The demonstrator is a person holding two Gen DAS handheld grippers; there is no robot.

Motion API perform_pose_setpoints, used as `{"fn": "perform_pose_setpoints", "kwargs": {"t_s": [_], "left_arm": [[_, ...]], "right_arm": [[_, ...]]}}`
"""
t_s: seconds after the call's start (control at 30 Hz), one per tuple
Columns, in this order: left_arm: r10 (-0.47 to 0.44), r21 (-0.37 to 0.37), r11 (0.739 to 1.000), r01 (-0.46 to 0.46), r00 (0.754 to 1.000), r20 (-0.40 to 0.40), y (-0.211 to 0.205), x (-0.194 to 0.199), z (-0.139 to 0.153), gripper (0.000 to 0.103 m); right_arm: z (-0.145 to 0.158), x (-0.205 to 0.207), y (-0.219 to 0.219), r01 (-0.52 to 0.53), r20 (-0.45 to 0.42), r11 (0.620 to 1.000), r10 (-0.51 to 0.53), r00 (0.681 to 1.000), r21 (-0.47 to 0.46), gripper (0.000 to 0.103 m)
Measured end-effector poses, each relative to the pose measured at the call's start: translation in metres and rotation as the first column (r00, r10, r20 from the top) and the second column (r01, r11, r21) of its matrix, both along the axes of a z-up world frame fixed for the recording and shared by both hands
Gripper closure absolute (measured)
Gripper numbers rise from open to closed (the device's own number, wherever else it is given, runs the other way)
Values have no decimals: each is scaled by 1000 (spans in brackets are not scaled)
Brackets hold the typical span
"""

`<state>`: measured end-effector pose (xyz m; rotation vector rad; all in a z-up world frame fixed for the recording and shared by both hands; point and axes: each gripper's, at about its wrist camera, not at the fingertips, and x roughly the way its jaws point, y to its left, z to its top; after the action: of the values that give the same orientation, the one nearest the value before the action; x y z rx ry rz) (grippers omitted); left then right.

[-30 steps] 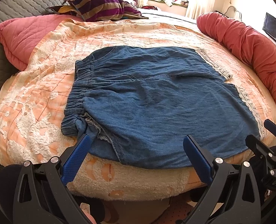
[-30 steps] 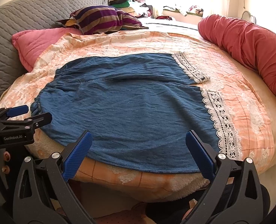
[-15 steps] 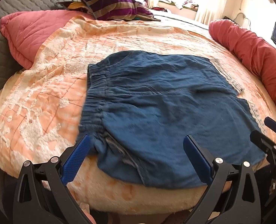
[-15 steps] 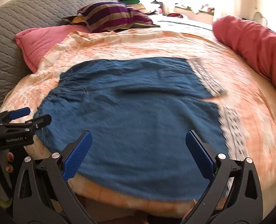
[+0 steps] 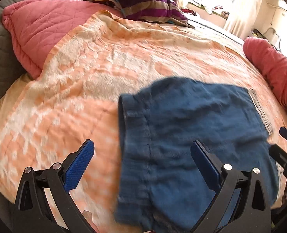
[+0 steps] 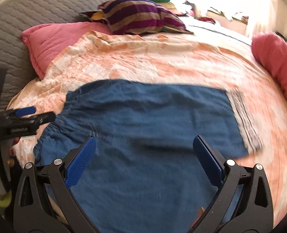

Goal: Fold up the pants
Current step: 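Grasp the elastic waistband with the left gripper while the right gripper grasps the denim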

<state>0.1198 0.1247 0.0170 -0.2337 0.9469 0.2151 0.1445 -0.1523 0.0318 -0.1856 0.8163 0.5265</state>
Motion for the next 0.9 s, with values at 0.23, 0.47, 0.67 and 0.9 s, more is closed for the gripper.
{"fn": "perform_pose_setpoints", "kwargs": {"t_s": [0.23,0.47,0.67,0.9], "left_arm": [[49,26,998,-48,998,-34,31,44,-11,4],[38,37,999,-35,995,-88,42,74,-34,4],[34,20,999,-32,997,-71,52,86,-43,4],[-50,20,999,51,997,-66,42,93,-46,36]], "right_arm": [[-6,44,26,-66,-24,998,67,997,5,9],[-24,91,52,-96,-15,991,95,995,-96,9],[-43,131,79,-146,-2,970,148,989,-193,9],[-63,159,112,-232,-54,941,226,973,-244,9]]}}
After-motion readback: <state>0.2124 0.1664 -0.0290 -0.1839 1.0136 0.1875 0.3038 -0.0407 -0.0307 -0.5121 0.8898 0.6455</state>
